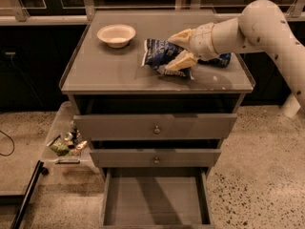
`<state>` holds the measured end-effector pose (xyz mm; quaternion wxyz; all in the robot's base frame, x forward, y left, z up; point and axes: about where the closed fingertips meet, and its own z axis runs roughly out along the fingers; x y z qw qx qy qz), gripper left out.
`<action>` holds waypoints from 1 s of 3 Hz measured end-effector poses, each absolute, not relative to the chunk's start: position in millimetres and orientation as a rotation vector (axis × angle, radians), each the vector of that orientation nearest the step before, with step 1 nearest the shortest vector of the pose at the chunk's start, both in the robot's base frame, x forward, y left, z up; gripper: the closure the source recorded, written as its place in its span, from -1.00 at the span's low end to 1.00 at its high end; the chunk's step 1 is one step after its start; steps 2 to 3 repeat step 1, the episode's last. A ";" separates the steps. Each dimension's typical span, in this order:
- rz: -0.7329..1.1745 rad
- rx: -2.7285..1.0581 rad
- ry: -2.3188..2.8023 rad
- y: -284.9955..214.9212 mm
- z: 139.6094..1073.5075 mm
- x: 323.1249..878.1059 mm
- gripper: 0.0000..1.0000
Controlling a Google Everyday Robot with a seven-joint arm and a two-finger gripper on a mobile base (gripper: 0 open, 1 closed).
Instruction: Pick blue chip bag from bottom drawer and place on counter
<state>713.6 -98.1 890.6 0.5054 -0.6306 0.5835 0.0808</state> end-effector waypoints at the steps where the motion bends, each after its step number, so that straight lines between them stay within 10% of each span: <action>1: 0.195 -1.521 1.408 -98.1 890.6 713.6 -1.00; 3: 0.195 -1.521 1.408 -98.1 890.6 713.6 -1.00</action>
Offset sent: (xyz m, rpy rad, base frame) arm 0.0000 0.0000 0.0000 0.0000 0.0000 0.0000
